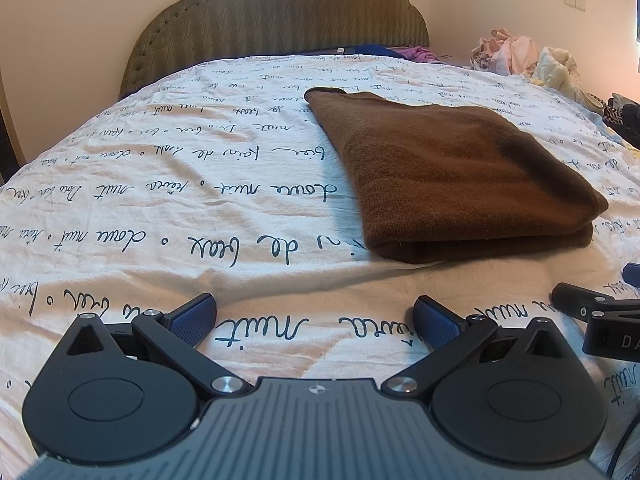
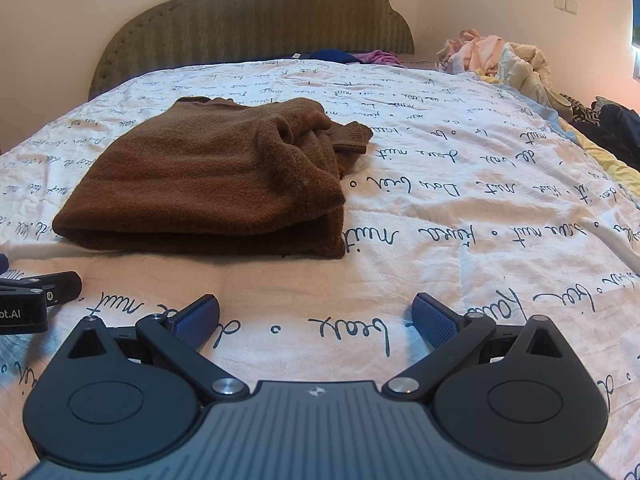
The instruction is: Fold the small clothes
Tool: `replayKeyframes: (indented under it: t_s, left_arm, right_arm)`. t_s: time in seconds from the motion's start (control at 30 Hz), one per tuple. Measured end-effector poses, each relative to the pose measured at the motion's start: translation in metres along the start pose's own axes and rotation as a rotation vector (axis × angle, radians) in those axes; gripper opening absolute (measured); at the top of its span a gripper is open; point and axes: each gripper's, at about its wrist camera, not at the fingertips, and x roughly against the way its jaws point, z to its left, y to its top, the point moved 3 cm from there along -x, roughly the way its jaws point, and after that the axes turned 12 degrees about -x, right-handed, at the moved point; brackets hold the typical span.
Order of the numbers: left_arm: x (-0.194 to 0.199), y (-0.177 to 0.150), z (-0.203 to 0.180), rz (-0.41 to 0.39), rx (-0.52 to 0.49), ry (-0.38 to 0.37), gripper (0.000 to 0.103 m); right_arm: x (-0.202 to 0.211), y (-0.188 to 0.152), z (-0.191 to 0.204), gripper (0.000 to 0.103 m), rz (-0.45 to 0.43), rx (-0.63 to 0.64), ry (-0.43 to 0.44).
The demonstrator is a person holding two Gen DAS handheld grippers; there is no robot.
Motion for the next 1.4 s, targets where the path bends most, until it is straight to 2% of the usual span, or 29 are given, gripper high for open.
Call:
replayKeyframes:
  t_s: [0.47, 1.4]
  left_arm:
    - [0.006, 0.002, 0.003, 0.018, 0.039, -0.028, 0.103]
    - [0.014, 0.002, 0.004, 0.045, 0.054, -0.031, 0.103]
  right_arm:
    - [0.003, 0.001, 0.001, 0.103, 0.012, 0.002, 0.000]
    - [0.018, 0.005, 0.007, 0.103, 0.010, 0.026, 0.005]
